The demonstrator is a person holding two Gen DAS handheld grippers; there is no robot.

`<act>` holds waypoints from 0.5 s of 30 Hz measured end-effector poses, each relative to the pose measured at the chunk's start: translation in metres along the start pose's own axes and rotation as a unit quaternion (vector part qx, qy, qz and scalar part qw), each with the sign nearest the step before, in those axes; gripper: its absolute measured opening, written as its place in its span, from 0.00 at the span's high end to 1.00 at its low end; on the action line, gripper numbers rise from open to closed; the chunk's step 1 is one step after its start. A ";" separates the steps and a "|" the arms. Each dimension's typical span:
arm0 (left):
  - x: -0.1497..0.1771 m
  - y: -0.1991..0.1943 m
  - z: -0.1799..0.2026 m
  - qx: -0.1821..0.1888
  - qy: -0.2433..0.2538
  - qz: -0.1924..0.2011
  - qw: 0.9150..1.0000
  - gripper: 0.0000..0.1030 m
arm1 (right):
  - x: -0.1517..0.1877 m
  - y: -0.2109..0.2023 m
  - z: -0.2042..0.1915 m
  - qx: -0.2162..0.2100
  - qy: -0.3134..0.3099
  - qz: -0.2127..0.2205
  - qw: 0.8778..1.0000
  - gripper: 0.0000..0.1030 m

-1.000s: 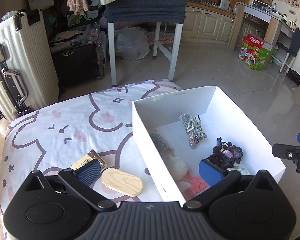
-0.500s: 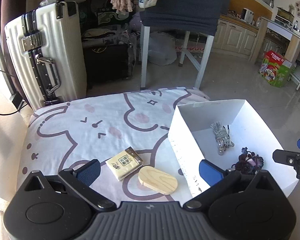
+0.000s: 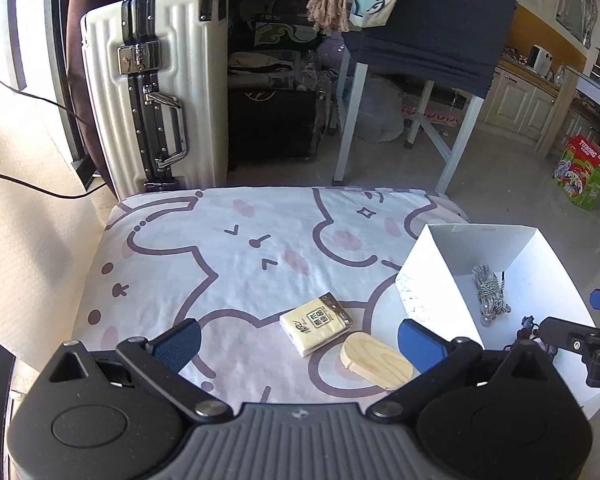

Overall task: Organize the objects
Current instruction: 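Move both tools over the tissue packet and wooden block on the sheet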

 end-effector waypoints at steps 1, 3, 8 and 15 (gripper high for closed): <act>0.000 0.000 -0.003 -0.002 -0.001 0.000 1.000 0.00 | 0.000 0.001 -0.003 -0.003 -0.003 0.001 1.000 0.00; 0.002 0.000 -0.008 -0.008 -0.002 -0.001 1.000 0.00 | -0.002 0.003 -0.009 -0.008 -0.006 0.001 1.000 0.00; 0.006 0.001 -0.017 -0.017 -0.002 -0.007 1.000 0.00 | -0.004 0.008 -0.020 -0.019 -0.015 0.006 1.000 0.00; 0.011 0.007 -0.026 -0.025 -0.012 -0.014 1.000 0.00 | -0.008 0.015 -0.036 -0.032 -0.032 0.011 0.999 0.00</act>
Point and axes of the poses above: each gripper's, at about its wrist camera, not at the fingertips, and y roughly the way its jaws point, z to its right, x to its underside, the point moved 9 cm from there along y, roughly the way its jaws point, and after that the axes turned 7 degrees about z, right-handed, at the moved point
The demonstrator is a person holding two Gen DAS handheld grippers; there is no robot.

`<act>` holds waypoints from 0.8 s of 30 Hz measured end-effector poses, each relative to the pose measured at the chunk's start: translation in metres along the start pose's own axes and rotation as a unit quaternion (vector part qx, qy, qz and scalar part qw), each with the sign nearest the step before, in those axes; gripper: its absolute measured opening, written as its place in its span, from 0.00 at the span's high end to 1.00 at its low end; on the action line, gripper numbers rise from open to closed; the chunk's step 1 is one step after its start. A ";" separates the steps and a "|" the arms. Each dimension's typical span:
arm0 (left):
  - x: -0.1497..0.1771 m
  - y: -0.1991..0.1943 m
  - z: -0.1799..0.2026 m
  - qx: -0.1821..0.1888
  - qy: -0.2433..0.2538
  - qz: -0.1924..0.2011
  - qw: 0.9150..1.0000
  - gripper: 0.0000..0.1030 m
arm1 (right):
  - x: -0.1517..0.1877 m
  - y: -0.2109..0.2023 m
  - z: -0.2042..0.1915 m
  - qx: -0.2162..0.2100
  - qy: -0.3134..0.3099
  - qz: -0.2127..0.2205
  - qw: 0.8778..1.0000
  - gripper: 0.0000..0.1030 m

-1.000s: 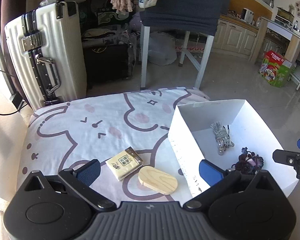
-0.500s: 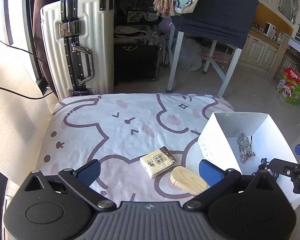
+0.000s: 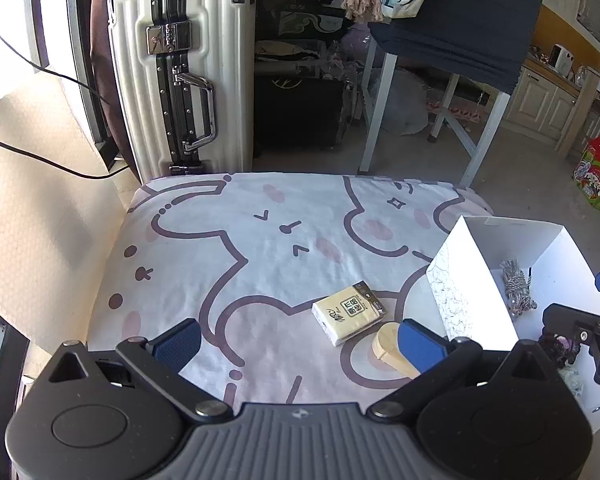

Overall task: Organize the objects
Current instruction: 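Move both tools over the tissue packet and wooden block on the sheet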

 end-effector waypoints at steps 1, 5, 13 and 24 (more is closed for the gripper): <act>0.000 0.001 0.000 0.000 -0.001 -0.001 1.000 0.00 | 0.000 0.001 -0.002 -0.001 -0.002 0.000 1.000 0.00; 0.001 0.005 -0.002 -0.002 0.000 -0.003 1.000 0.00 | -0.003 0.006 -0.007 -0.007 -0.010 0.004 1.000 0.00; 0.001 0.012 -0.009 -0.003 -0.008 -0.006 1.000 0.00 | -0.004 0.017 -0.015 -0.010 -0.028 0.000 1.000 0.00; -0.005 0.026 -0.014 -0.012 -0.026 -0.013 1.000 0.00 | -0.007 0.036 -0.019 -0.024 -0.087 0.008 0.996 0.00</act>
Point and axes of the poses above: each gripper's, at about its wrist camera, not at the fingertips, and y roughly the way its jaws point, z to its right, x to its underside, the point moved 9 cm from there along y, roughly the way its jaws point, and after that the axes turned 7 degrees about z, right-handed, at the moved point
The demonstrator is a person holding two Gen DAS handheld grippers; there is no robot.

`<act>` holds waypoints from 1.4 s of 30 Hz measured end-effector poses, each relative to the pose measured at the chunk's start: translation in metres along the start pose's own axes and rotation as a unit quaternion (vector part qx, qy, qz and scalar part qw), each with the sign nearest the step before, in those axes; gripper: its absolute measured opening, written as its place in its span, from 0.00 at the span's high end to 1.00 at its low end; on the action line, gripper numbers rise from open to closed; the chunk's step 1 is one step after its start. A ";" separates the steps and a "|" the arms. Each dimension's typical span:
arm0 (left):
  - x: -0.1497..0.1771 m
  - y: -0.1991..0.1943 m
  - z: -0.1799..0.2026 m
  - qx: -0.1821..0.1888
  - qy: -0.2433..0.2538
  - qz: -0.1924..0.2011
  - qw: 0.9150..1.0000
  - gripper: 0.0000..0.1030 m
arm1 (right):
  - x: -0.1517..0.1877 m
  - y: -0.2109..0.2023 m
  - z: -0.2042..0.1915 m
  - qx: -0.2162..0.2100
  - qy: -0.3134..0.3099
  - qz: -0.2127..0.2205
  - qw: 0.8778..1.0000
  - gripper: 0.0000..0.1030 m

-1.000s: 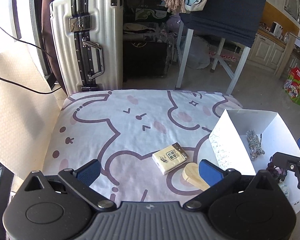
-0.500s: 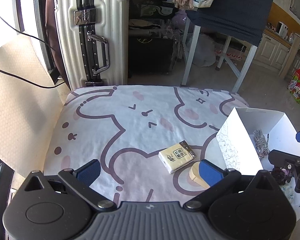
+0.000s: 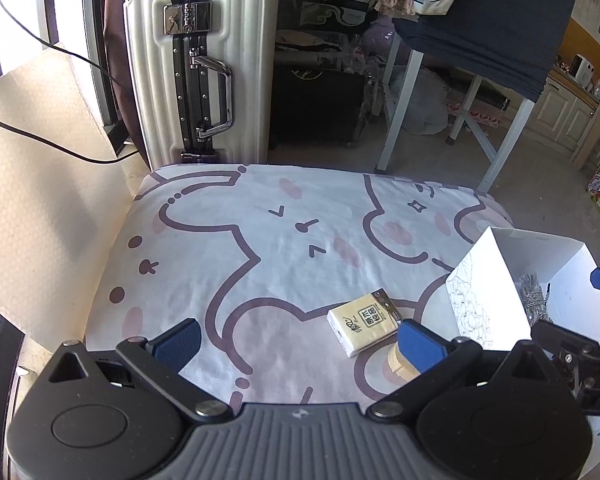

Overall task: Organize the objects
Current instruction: 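Move both tools over the tissue packet and wooden block on the sheet, then grasp the wooden block with the right tool while the left tool grasps the tissue packet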

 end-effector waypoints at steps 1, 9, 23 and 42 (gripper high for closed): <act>-0.001 0.002 0.001 0.000 0.000 0.000 1.000 0.00 | 0.001 0.002 -0.002 -0.003 -0.009 -0.002 1.000 0.00; -0.003 0.014 0.004 -0.002 -0.006 -0.010 1.000 0.00 | 0.008 0.027 -0.028 -0.035 -0.129 -0.029 0.991 0.00; 0.000 0.032 0.000 -0.023 -0.009 -0.029 0.999 0.00 | 0.062 0.098 -0.072 -0.133 -0.213 -0.179 0.951 0.36; 0.014 0.095 0.005 -0.019 -0.044 -0.089 0.995 0.00 | 0.103 0.141 -0.076 -0.146 -0.228 -0.301 0.915 0.56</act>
Point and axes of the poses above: each gripper's, at about its wrist camera, not at the fingertips, and y roughly the way its jaws point, z to its right, x to its underside, the point moved 9 cm from there along y, roughly the way its jaws point, and after that the axes turned 7 degrees about z, right-handed, at the moved point
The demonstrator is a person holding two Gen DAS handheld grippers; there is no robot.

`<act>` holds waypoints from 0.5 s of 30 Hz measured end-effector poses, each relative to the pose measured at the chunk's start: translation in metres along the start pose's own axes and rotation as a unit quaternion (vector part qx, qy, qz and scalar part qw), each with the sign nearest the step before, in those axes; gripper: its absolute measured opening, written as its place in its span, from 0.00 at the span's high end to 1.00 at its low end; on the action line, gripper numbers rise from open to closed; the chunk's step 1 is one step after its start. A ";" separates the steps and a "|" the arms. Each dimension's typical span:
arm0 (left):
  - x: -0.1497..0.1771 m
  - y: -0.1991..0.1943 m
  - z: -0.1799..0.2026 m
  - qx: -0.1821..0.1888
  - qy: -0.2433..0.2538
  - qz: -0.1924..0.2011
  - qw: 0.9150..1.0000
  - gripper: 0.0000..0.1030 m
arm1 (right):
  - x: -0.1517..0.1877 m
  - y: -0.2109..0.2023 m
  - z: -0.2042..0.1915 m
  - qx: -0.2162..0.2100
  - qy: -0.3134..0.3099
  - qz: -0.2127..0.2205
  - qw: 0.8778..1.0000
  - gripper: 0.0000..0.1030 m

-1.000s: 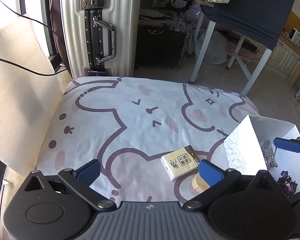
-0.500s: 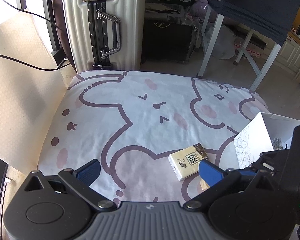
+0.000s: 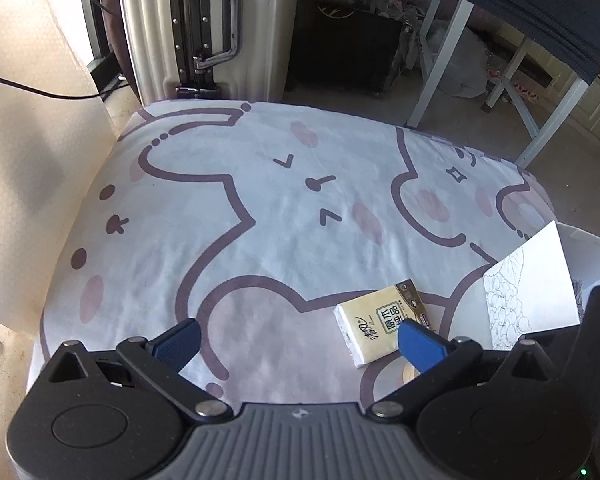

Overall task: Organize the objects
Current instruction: 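Grasp the wooden block with the right tool while the left tool grasps the tissue packet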

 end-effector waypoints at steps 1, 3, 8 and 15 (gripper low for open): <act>0.001 0.005 0.003 0.004 -0.002 -0.006 1.000 0.00 | 0.001 -0.002 -0.001 -0.008 0.002 0.003 1.000 0.56; 0.002 0.014 0.009 0.011 -0.009 -0.018 1.000 0.00 | 0.004 -0.006 -0.007 -0.029 0.003 0.005 1.000 0.56; 0.002 0.039 0.026 0.024 -0.034 -0.056 0.998 0.00 | 0.022 -0.016 -0.034 -0.049 -0.045 0.005 0.998 0.56; 0.001 0.067 0.053 0.019 -0.038 -0.084 0.996 0.00 | 0.050 -0.029 -0.076 -0.068 -0.114 -0.003 0.991 0.56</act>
Point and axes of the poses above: each gripper's, at about its wrist camera, not at the fingertips, and y roughly the way its jaws point, z to its right, x to its underside, the point moved 9 cm from there along y, roughly the way its jaws point, and after that the axes turned 7 degrees about z, right-handed, at the moved point
